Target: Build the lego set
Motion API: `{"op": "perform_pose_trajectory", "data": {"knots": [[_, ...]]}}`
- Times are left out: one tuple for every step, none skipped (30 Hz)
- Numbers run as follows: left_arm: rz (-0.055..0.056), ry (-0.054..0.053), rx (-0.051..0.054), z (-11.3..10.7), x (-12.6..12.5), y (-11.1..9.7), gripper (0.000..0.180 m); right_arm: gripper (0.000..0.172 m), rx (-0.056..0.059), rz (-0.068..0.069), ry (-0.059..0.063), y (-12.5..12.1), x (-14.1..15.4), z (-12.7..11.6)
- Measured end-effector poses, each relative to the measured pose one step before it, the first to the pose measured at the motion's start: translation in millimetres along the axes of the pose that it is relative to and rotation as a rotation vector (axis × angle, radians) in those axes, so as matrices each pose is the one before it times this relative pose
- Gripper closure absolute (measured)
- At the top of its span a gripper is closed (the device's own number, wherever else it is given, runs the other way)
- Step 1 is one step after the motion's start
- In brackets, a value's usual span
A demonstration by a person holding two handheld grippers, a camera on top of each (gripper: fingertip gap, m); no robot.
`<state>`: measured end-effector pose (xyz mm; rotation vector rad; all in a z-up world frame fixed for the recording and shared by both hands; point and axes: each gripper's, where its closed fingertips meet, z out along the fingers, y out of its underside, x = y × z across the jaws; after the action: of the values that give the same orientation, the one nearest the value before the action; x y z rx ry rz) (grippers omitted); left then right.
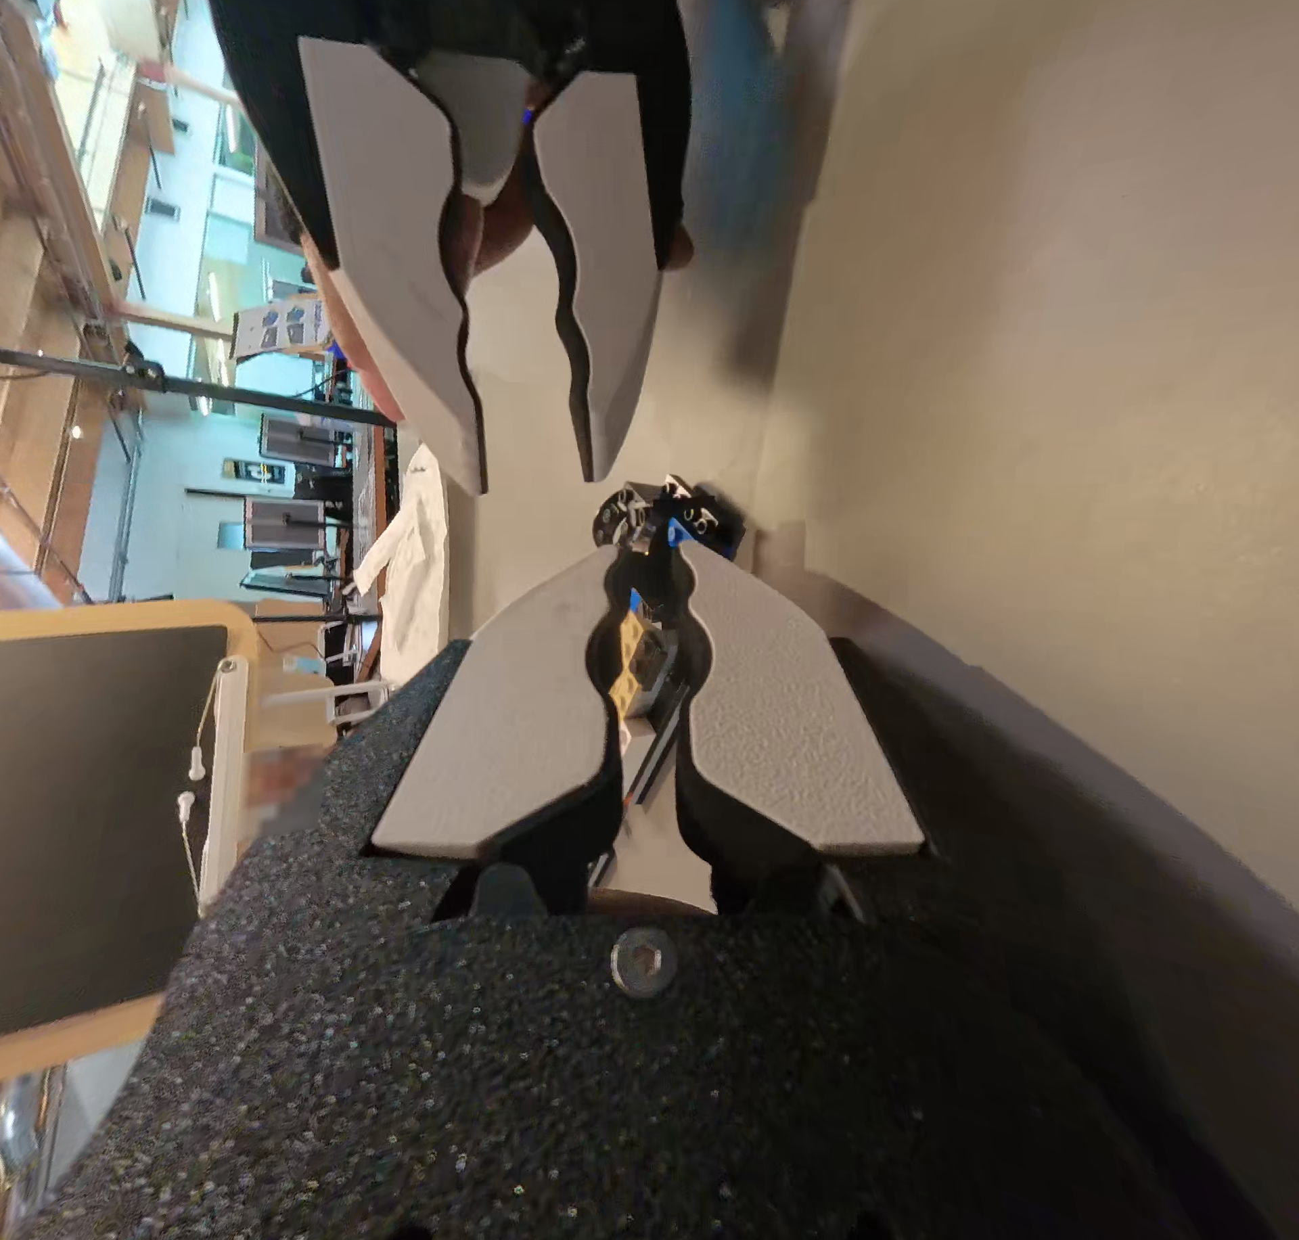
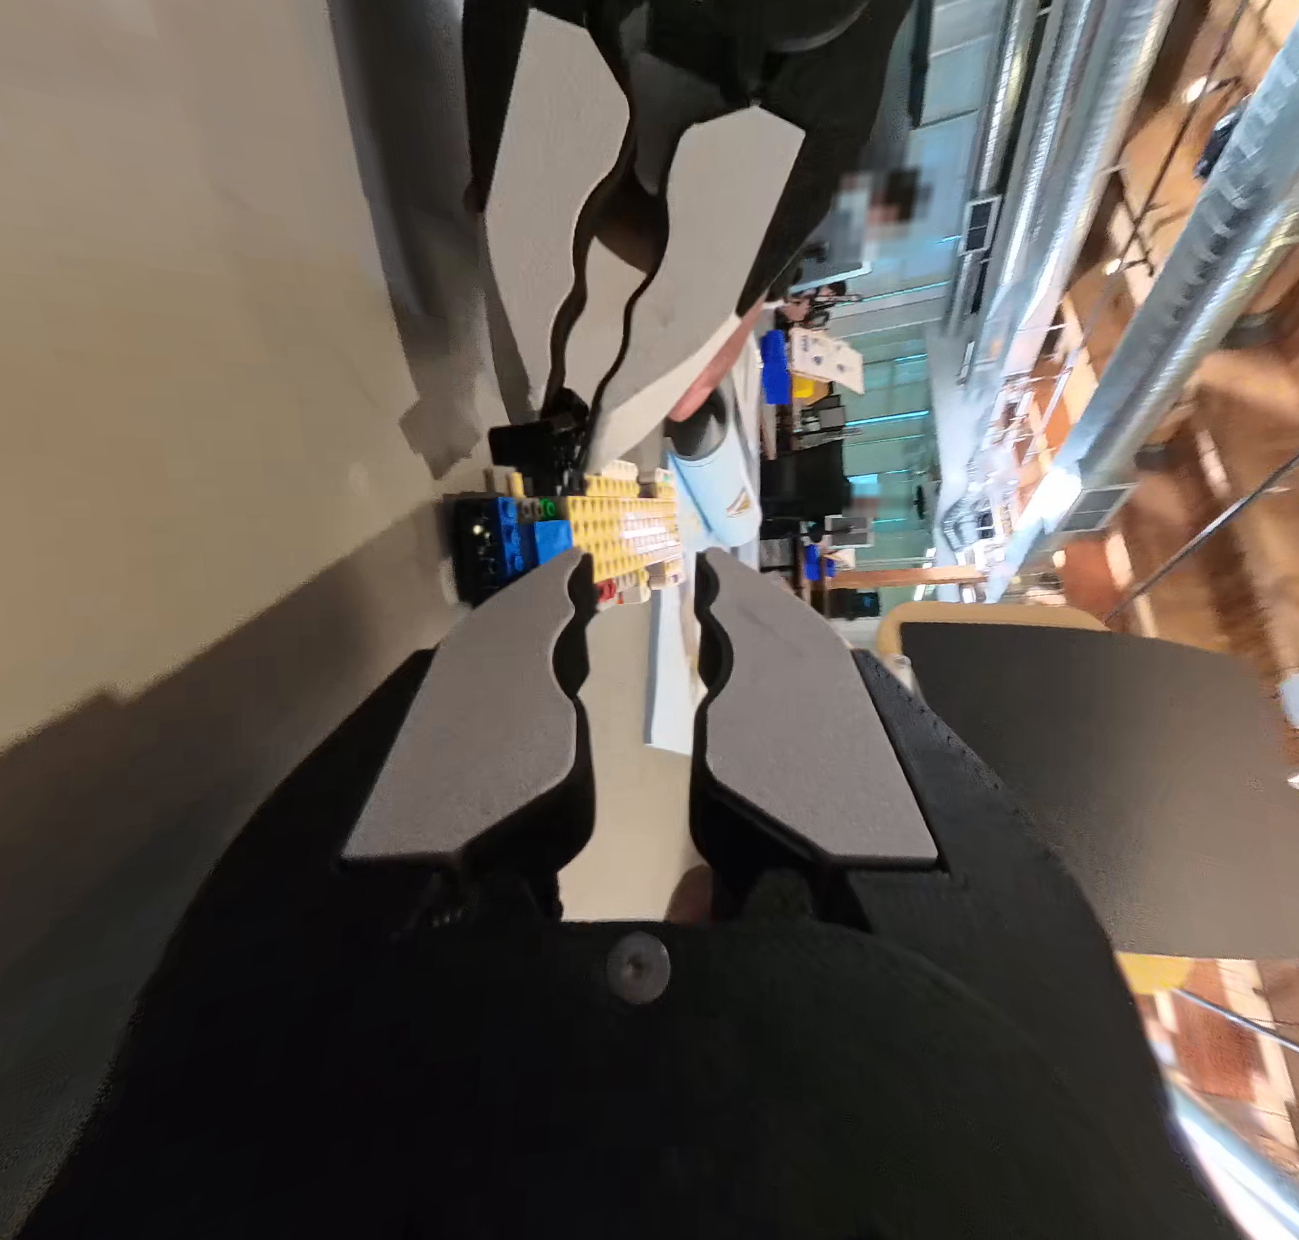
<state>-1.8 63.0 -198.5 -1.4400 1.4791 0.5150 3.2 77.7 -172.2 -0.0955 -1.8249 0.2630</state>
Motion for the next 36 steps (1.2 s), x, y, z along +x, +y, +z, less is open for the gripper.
{"op": "perform_pose_trajectory", "data": {"knots": [[0.0109,0.0123,0.0037,0.85,0.55,1.30,0.170,0.145,-0.0013,0.0171,-0.0120,0.41,-1.14,-0.17],[0.0116,0.0169,-0.0018,0.94,1.02,2.21,0.170,0.145,-0.0015,0.0106,-0.0099,0.36,-1.48,-0.19],[0.0172,0.0087,-0.0032,0.82,0.07,2.34,0.170,0.145,-0.0019,0.0075,-0.0149,0.49,-2.56,0.07],[0.0167,0.0035,-0.0040,0.87,-0.53,2.57,0.170,0.145,-0.0030,0.0068,-0.0140,0.55,-2.61,0.38],[0.0133,0.0085,-0.0028,0.93,0.10,2.27,0.170,0.145,-0.0024,0.0070,-0.0123,0.47,-2.33,0.63],[0.0127,0.0079,0.0012,0.79,0.21,1.39,0.170,0.145,-0.0004,0.0083,-0.0144,0.03,-2.43,0.69],[0.0130,0.0020,0.0040,0.88,-0.38,0.57,0.170,0.145,0.0020,0.0115,-0.0187,-0.42,-2.73,0.78],[0.0128,0.0030,0.0039,0.66,0.01,0.20,0.170,0.145,0.0031,0.0151,-0.0184,-0.82,-2.43,0.88],[0.0109,0.0079,0.0025,0.71,0.89,0.12,0.168,0.145,0.0045,0.0163,-0.0180,-1.20,-2.22,0.87],[0.0064,0.0082,0.0008,0.91,1.17,0.36,0.166,0.145,0.0054,0.0166,-0.0174,-1.40,-2.03,0.75],[0.0016,0.0068,0.0004,0.92,1.49,0.63,0.163,0.145,0.0037,0.0160,-0.0161,-1.34,-1.85,0.96],[-0.0030,0.0072,-0.0033,1.02,1.73,1.24,0.159,0.145,0.0011,0.0152,-0.0157,-0.85,-1.76,1.09],[-0.0063,0.0036,-0.0051,1.09,1.24,1.53,0.156,0.145,-0.0024,0.0135,-0.0136,-0.21,-1.68,1.20],[-0.0115,0.0044,-0.0013,0.49,0.89,1.11,0.153,0.145,-0.0042,0.0090,-0.0109,0.27,-1.62,1.27],[-0.0214,0.0006,0.0045,-0.15,-0.33,0.42,0.152,0.145,-0.0060,0.0042,-0.0063,0.86,-1.35,1.15],[-0.0312,0.0041,0.0075,-0.70,-0.57,0.35,0.150,0.145,-0.0066,0.0005,-0.0033,1.23,-1.00,0.95],[-0.0389,0.0028,0.0058,-0.51,-1.17,0.80,0.147,0.145,-0.0035,0.0001,-0.0039,0.96,-1.08,0.74],[-0.0362,-0.0021,0.0013,-0.54,-1.82,1.71,0.145,0.146,-0.0012,0.0037,-0.0038,0.71,-0.79,0.51],[-0.0252,-0.0037,-0.0003,-0.67,-1.57,1.78,0.143,0.146,0.0004,0.0062,-0.0040,0.41,-0.55,0.37],[-0.0156,-0.0057,0.0007,-0.93,-1.63,1.21,0.141,0.146,0.0004,0.0057,-0.0028,0.32,-0.19,0.29],[-0.0146,-0.0042,0.0029,-0.76,-1.18,0.41,0.140,0.146,0.0001,0.0047,-0.0014,0.19,0.18,0.19],[-0.0189,-0.0008,0.0021,-0.22,-0.69,0.44,0.139,0.146,0.0006,0.0048,0.0001,0.09,0.50,0.26],[-0.0186,0.0017,-0.0003,0.33,-0.11,0.74,0.138,0.146,0.0017,0.0050,0.0003,-0.33,0.51,0.12],[-0.0123,-0.0008,0.0006,0.46,-0.05,0.41,0.136,0.146,0.0028,0.0047,-0.0001,-0.56,0.34,0.04],[-0.0065,-0.0018,-0.0006,0.11,-0.17,0.36,0.136,0.146,0.0018,0.0038,-0.0001,-0.44,0.21,0.08],[-0.0047,-0.0042,-0.0040,0.07,-0.54,0.68,0.136,0.147,-0.0001,0.0012,0.0003,-0.26,-0.12,0.13],[-0.0059,-0.0062,-0.0071,0.22,-1.07,1.01,0.136,0.147,-0.0027,-0.0017,0.0002,0.24,-0.18,0.22],[-0.0059,-0.0076,-0.0104,0.31,-1.32,1.42,0.136,0.147,-0.0049,-0.0027,0.0002,0.64,-0.30,0.28],[-0.0053,-0.0046,-0.0067,0.25,-0.94,0.80,0.136,0.147,-0.0047,-0.0014,0.0008,0.80,0.00,0.24],[-0.0083,-0.0036,-0.0018,0.07,-0.82,0.01,0.137,0.147,-0.0040,0.0009,0.0001,0.78,0.11,0.20],[-0.0142,-0.0049,-0.0047,0.29,-1.21,0.09,0.138,0.147,-0.0032,0.0020,0.0006,0.83,0.39,-0.01],[-0.0146,0.0004,-0.0051,0.37,-0.39,-0.17,0.138,0.147,-0.0021,0.0031,0.0028,0.67,0.97,-0.37],[-0.0123,-0.0031,-0.0024,0.06,-0.85,-0.66,0.139,0.147,-0.0006,0.0049,0.0025,0.46,1.18,-0.69],[-0.0109,-0.0035,-0.0012,-0.13,-0.85,-0.76,0.139,0.147,0.0015,0.0070,0.0003,0.20,1.04,-0.93],[-0.0092,-0.0020,-0.0023,-0.19,-0.73,-0.49,0.139,0.147,0.0042,0.0089,-0.0036,-0.14,0.50,-1.03],[-0.0069,-0.0014,-0.0057,-0.28,-0.59,0.08,0.139,0.147,0.0051,0.0109,-0.0051,-0.23,0.19,-1.21]]}}
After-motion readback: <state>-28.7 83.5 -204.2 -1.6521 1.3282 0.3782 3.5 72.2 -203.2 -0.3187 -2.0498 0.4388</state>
